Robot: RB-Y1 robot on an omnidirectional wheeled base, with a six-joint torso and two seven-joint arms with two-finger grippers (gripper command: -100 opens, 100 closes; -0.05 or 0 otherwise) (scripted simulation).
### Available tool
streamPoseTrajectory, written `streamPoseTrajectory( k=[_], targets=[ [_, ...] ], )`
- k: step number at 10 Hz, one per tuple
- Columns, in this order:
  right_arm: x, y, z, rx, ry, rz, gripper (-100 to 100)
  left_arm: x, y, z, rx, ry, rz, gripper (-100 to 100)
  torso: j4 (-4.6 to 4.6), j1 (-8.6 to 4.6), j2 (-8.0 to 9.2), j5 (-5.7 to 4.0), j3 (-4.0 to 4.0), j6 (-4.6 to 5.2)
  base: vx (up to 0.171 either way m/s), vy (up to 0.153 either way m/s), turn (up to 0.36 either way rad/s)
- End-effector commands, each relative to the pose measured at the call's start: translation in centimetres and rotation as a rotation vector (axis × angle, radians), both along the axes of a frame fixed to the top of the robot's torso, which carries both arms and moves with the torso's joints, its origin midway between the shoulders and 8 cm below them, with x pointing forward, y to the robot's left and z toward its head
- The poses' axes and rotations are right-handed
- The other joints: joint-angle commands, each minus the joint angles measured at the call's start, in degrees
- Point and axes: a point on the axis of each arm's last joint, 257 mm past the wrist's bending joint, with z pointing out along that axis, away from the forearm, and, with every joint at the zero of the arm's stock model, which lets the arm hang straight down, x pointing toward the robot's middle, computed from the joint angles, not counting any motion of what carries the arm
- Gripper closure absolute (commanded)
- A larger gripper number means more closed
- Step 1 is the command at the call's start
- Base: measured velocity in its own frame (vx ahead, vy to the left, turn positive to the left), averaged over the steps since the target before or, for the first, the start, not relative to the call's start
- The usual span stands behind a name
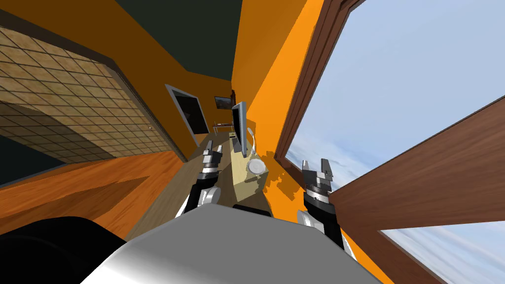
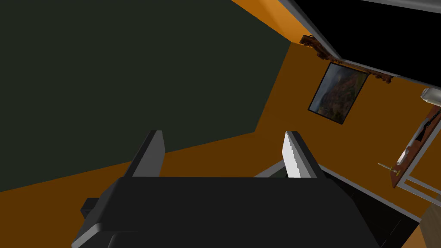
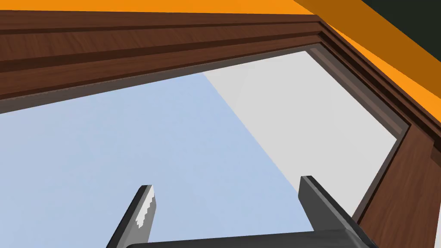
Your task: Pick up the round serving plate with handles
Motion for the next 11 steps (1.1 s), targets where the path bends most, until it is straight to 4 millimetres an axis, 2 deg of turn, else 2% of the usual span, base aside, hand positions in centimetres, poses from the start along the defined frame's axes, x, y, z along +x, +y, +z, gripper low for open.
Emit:
streamPoseTrajectory(
  k=[1,4,5,9,10,11],
  targets=[
    [0.4,0.3,-0.4,-0.008,0.014,0.033,-100,0.0,0.0,0.0,0.0,0.0,0.0,0,0.0,0.0,0.0,0.0,0.0,0.0,-0.016,0.001,0.051],
    [1.7,0.5,-2.1,0.017,0.059,0.122,-100,0.0,0.0,0.0,0.0,0.0,0.0,0,0.04,-0.06,0.18,-0.02,0.1,-0.01,-0.052,-0.01,0.089],
    [1.7,0.5,-2.1,0.022,0.058,0.126,-100,0.0,0.0,0.0,0.0,0.0,0.0,0,0.05,-0.07,0.22,-0.01,0.12,-0.01,-0.042,-0.012,0.045],
    [3.7,0.1,-4.8,0.118,0.121,0.22,-100,0.0,0.0,0.0,0.0,0.0,0.0,0,0.05,-0.07,0.2,-0.02,0.12,0.0,-0.054,-0.011,0.104],
    [3.7,0.1,-4.8,0.136,0.12,0.234,-100,0.0,0.0,0.0,0.0,0.0,0.0,0,0.04,-0.04,0.2,-0.01,0.11,-0.01,-0.044,-0.004,0.066],
    [4.5,-0.2,-5.9,0.169,0.145,0.254,-100,0.0,0.0,0.0,0.0,0.0,0.0,0,0.04,-0.03,0.16,-0.01,0.1,0.01,-0.05,-0.009,0.14]
  ],
)
